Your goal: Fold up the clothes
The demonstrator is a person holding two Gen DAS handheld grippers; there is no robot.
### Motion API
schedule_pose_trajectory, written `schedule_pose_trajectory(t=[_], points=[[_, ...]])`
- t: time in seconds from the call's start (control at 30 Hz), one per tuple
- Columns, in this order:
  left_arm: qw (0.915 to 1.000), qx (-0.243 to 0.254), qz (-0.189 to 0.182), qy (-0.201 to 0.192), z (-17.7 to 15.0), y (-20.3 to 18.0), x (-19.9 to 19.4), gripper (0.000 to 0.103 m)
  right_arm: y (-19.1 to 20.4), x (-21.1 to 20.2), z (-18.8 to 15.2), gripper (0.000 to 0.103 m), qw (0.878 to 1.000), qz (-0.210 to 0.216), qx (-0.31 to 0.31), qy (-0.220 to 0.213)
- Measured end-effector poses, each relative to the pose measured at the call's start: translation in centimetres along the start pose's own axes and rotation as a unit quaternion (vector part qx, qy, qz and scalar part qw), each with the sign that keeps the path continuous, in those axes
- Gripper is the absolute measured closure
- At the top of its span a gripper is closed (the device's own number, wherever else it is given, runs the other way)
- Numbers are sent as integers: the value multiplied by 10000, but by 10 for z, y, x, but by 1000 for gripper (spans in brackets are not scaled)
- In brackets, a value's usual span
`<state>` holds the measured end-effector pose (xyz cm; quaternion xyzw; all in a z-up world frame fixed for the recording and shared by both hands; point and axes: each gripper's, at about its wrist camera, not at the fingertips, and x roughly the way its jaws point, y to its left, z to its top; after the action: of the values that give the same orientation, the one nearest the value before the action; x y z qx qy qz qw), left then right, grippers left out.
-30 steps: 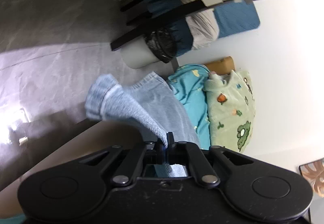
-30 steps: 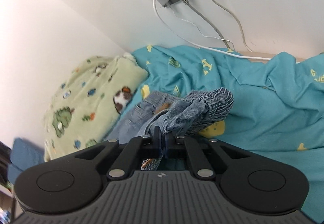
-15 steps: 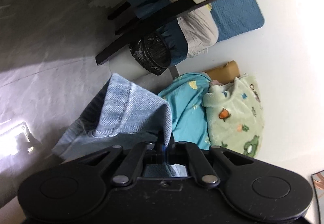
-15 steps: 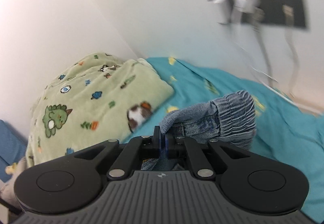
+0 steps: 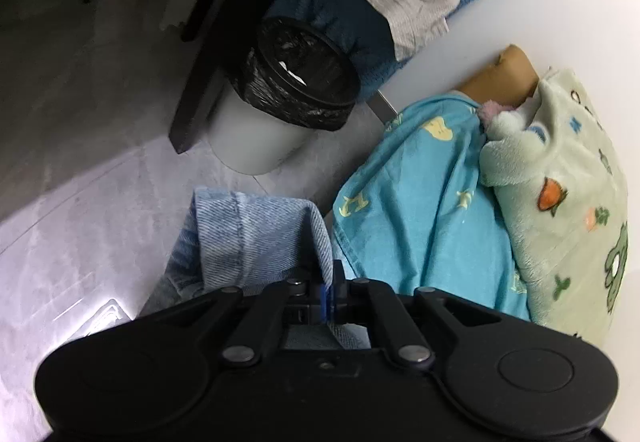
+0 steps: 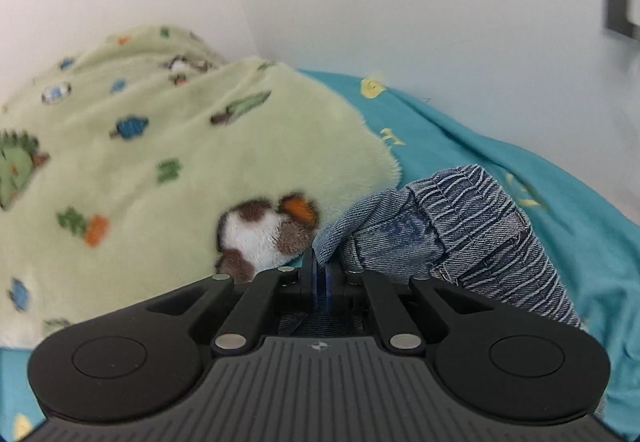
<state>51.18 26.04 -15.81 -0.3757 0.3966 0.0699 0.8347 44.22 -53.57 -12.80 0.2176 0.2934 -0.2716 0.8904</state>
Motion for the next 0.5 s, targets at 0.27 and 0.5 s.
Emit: schedule_pose_trajectory(t=[0.27, 0.5], points=[[9993, 72, -353, 41, -7, 19, -17, 69, 1, 17, -16, 94, 9992, 24, -336, 208], [9939, -540, -955, 94, -20, 64, -77, 49, -14, -50, -29, 54, 9977, 354, -561, 136]])
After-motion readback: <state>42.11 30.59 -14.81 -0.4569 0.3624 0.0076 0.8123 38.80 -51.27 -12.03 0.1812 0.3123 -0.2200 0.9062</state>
